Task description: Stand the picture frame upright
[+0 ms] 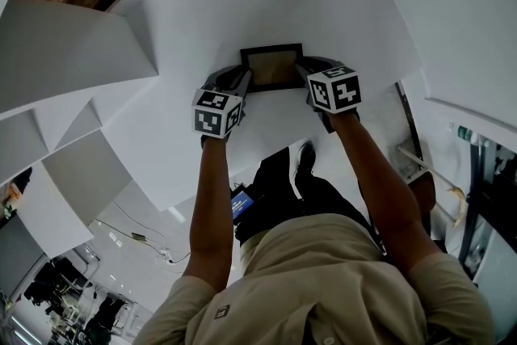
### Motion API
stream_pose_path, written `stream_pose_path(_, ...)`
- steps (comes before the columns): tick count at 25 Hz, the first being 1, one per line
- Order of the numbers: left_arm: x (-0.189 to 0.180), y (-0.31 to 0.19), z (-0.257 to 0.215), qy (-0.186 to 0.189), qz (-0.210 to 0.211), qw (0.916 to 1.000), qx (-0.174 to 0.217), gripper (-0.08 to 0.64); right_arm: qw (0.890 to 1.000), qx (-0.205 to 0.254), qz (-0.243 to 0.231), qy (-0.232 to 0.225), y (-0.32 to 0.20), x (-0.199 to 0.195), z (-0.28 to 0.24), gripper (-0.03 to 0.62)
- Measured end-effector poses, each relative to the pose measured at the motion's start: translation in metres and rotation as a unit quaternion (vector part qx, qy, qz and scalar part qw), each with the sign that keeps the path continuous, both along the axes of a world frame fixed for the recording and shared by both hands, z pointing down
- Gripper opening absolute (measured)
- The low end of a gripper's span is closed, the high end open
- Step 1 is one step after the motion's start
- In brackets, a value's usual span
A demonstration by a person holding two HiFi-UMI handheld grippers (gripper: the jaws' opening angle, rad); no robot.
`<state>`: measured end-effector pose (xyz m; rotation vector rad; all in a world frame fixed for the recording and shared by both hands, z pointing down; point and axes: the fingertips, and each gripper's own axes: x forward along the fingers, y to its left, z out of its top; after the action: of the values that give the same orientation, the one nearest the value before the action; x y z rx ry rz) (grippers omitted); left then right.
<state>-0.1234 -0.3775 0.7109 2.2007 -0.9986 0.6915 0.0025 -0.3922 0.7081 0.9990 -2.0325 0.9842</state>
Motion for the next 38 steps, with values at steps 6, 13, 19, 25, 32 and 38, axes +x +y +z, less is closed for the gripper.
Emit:
stream_pose_path(6, 0.003, 0.007, 0.001, 0.009, -0.007, 0.9999, -0.006, 0.048, 0.998, 0.053, -0.034, 0.016, -0.009, -0.006, -0.032, 0.081)
stream_pose_path(13, 0.008, 0.024, -0.001, 0.017, -0.015, 0.9997, -0.011, 0.048, 0.992, 0.105, -0.071, -0.002, -0.007, -0.022, -0.076, 0.064)
stream_pose_path(19, 0.017, 0.036, -0.001, 0.021, -0.015, 0.9996, -0.011, 0.048, 0.983, 0.144, -0.106, -0.031, -0.003, -0.05, -0.108, 0.055)
stream_pose_path(25, 0.035, 0.05, -0.004, 0.029, -0.002, 0.9996, -0.008, 0.048, 0.97, 0.176, -0.163, -0.049, 0.009, -0.08, -0.132, 0.052)
stream_pose_path(32, 0.047, 0.052, -0.007, 0.036, 0.016, 0.9992, 0.007, 0.048, 0.946, 0.203, -0.251, -0.027, 0.038, -0.108, -0.14, 0.051)
stream_pose_path(38, 0.021, 0.065, -0.022, 0.023, 0.015, 0.9991, 0.033, 0.048, 0.938, 0.211, -0.275, -0.023, 0.055, -0.119, -0.142, 0.051)
